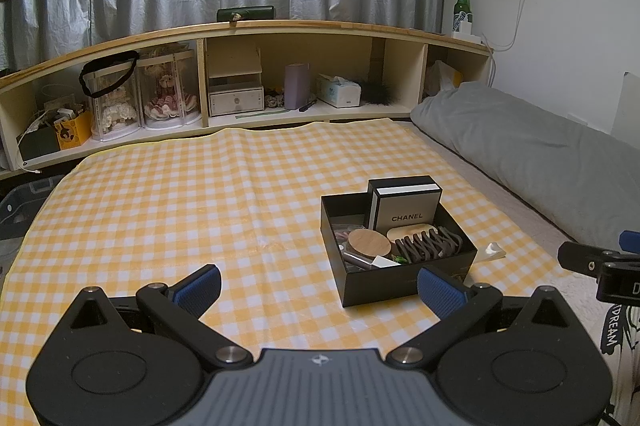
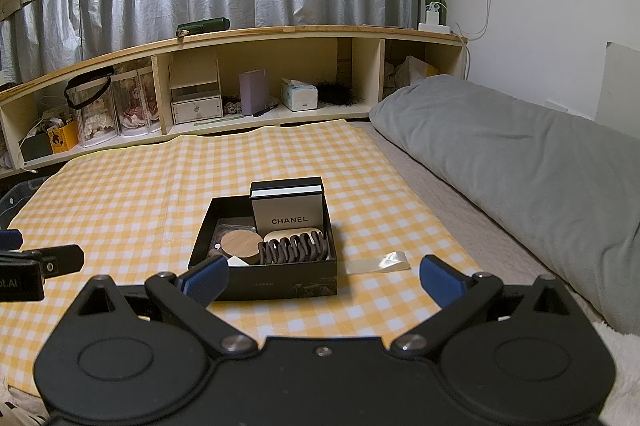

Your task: Organize rigid objects

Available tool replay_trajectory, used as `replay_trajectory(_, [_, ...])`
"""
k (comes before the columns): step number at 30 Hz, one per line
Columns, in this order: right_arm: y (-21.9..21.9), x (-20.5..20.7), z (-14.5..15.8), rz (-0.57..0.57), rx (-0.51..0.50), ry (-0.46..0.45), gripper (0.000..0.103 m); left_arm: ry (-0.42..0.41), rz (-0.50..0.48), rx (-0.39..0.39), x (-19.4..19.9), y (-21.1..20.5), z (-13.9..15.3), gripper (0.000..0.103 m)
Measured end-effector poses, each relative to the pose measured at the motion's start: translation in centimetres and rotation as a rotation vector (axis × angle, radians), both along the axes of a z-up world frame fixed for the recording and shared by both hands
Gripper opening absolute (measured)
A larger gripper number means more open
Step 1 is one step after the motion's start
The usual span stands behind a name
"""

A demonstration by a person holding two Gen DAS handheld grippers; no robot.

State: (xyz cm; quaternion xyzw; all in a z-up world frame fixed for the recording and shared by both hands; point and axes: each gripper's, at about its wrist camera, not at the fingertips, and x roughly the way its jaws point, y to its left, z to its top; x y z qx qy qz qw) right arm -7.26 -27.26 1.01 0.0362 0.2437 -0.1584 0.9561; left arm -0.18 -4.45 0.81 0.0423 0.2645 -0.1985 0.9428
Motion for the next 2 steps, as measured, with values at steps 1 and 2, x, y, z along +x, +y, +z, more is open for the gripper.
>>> replay_trajectory(1, [0.01,-0.01,-0.01,0.000,0.000,0.000,0.103,0.001,0.000,0.000,0.01,0.00,0.00,0.103])
replay_trajectory(2, [0.00,0.00,0.00,0.000,0.000,0.000,0.103,0.001,0.002,0.000,0.01,0.01,-0.01,0.103])
